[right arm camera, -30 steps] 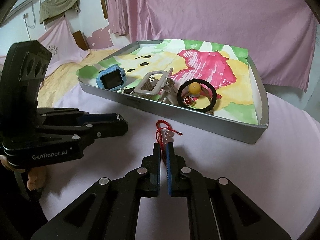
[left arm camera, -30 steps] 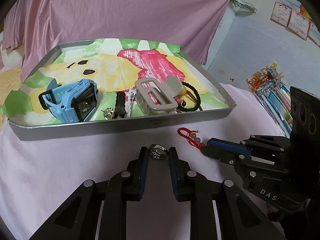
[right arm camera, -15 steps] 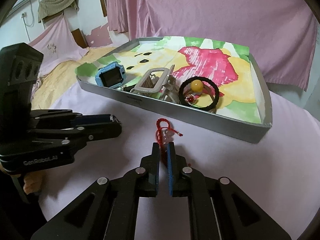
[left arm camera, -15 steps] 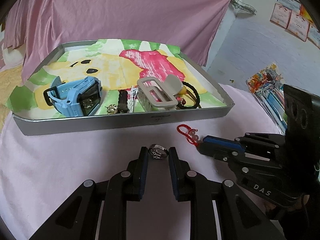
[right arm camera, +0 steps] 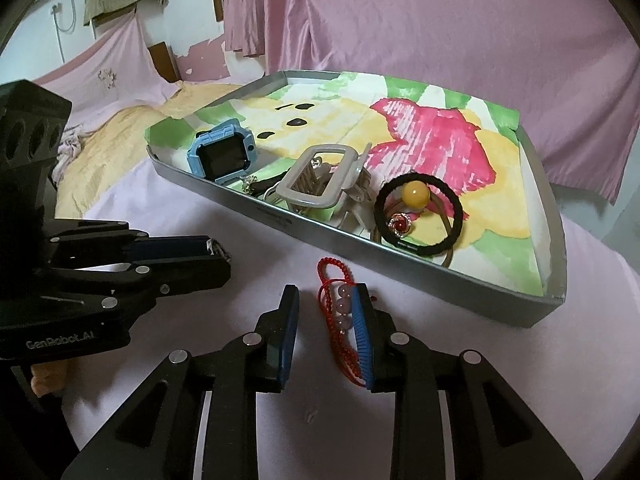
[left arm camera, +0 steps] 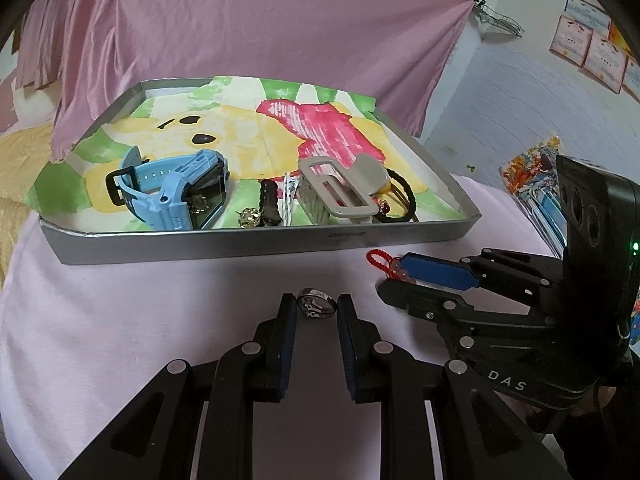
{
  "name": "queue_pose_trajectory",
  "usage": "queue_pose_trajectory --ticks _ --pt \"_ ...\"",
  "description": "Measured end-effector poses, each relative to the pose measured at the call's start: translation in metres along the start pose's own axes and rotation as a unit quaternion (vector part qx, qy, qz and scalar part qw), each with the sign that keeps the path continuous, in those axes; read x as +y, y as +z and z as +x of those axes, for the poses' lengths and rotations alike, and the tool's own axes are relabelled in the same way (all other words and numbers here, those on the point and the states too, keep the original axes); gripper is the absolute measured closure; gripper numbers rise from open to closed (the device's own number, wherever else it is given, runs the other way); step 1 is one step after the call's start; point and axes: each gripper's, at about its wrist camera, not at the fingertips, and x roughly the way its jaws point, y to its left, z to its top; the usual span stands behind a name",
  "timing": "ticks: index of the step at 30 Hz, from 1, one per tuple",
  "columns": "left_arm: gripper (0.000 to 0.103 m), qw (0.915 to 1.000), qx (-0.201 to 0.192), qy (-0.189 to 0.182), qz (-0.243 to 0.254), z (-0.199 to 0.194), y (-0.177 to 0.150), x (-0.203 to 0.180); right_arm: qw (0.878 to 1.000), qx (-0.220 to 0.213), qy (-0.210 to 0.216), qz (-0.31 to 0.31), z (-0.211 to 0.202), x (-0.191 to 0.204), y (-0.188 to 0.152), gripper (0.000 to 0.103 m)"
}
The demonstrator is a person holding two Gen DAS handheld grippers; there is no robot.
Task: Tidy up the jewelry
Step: 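Carry the red bracelet and silver ring into the tray with both tools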
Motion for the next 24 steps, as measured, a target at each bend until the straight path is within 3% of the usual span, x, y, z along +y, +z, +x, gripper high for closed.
queue_pose_trajectory --ticks 3,10,24 --pt "0.083 1.0 -0.001 0.0 0.001 0.0 0.0 0.0 1.0 -0.001 -0.001 0.005 -0.001 -0.002 0.0 0.093" --pt "0.083 1.0 -0.003 -0.001 0.002 -0.001 0.0 0.0 1.0 -0.006 0.005 0.018 -0.005 -0.004 -0.004 0.093" --pt "0.083 0.9997 -0.02 -0.004 0.009 -0.008 0.006 -0.005 0.997 -0.061 0.007 0.049 -0.038 -0.013 -0.012 0.093"
